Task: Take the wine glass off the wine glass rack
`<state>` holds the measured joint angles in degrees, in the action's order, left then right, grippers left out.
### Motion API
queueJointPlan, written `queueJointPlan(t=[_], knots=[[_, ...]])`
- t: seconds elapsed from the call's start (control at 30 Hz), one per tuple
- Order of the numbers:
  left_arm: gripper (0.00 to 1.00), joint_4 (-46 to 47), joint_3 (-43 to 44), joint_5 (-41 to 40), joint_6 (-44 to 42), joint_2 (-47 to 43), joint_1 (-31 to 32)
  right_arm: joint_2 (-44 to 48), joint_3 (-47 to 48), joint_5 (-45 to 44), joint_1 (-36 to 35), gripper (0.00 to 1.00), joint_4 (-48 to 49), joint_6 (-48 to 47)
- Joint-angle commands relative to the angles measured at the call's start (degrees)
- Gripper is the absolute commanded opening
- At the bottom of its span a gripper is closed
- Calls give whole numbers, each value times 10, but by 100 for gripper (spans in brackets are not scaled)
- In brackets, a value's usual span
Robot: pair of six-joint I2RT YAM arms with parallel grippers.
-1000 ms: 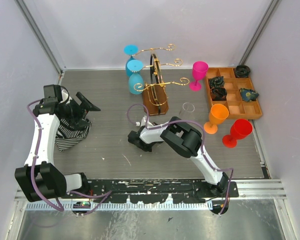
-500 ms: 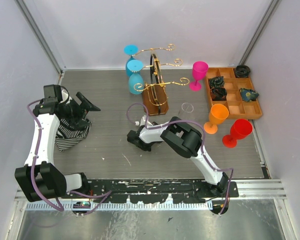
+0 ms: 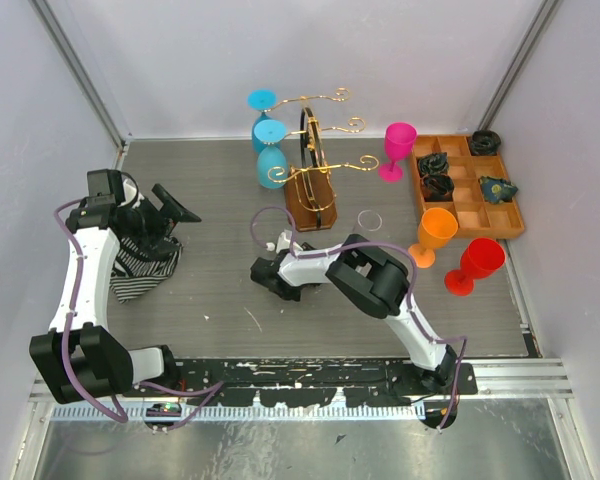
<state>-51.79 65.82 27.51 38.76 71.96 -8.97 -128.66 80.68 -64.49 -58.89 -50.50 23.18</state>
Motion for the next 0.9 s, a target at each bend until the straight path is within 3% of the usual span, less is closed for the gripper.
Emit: queueJointPlan(t=[0.0, 0.37, 0.57, 0.6, 0.73, 0.87], knots=[[99, -6, 15, 5, -9, -1, -3, -4, -3, 217, -14, 33, 123, 35], [99, -4, 13, 7, -9, -1, -3, 23, -2, 308, -22, 36, 151, 13], [99, -4, 12, 6, -9, -1, -3, 42, 4, 333, -22, 31, 148, 4], [99, -4, 12, 6, -9, -1, -3, 47, 6, 342, -22, 29, 146, 2], [99, -9, 17, -10, -14, -7, -3, 92, 17, 374, -35, 3, 139, -7], [99, -11, 21, -24, -17, -8, -3, 152, 47, 455, -50, 1, 130, -9]])
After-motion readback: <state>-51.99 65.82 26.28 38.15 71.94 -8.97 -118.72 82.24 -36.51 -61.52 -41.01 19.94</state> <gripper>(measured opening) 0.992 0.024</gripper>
